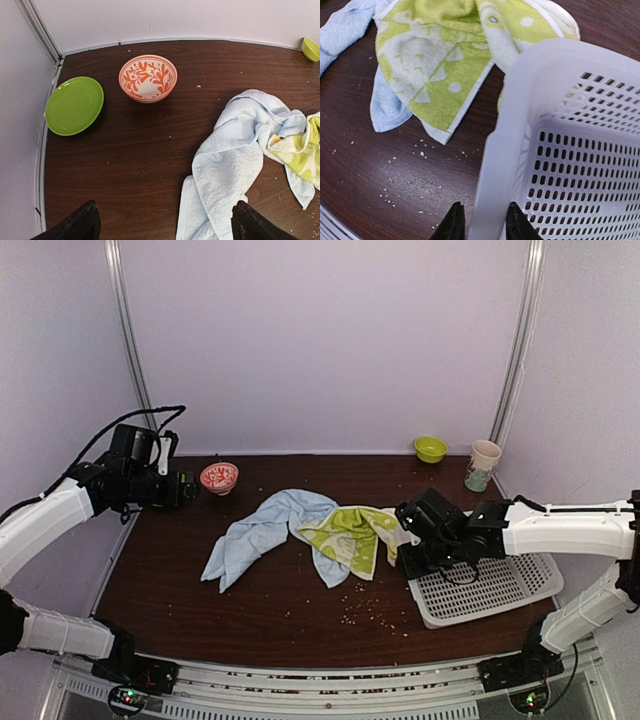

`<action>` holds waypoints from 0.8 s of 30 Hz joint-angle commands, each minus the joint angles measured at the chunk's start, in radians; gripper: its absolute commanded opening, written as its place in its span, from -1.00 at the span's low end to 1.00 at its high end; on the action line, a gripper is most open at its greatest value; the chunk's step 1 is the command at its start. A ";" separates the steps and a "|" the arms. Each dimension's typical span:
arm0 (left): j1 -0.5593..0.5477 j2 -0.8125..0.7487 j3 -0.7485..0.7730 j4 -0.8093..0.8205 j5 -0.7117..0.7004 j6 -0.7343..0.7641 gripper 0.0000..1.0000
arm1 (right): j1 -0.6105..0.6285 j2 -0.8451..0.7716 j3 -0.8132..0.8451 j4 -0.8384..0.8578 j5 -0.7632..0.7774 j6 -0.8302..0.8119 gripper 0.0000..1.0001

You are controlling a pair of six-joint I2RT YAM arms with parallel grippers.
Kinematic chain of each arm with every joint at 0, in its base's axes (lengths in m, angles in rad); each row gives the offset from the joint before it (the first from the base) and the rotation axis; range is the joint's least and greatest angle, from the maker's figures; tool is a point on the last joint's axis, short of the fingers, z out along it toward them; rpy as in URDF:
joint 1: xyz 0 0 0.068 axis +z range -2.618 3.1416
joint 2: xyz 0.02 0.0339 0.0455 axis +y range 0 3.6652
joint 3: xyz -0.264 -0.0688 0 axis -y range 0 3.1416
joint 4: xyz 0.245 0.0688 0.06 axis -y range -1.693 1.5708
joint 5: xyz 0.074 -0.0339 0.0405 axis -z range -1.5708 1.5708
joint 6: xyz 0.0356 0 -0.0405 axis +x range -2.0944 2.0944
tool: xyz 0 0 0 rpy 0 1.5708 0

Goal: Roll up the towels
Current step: Move the bin to the corner of the board.

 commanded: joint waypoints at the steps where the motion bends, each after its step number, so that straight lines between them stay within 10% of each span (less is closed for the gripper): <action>1: -0.011 -0.003 0.043 -0.007 -0.004 0.008 0.86 | 0.007 -0.003 0.000 -0.069 0.077 0.022 -0.55; 8: -0.012 -0.008 0.045 -0.013 -0.005 0.007 0.85 | -0.046 -0.016 0.042 -0.117 0.190 -0.033 -1.00; 24: -0.019 -0.015 0.049 -0.019 -0.003 -0.004 0.85 | -0.359 0.094 0.138 -0.001 0.233 -0.060 -1.00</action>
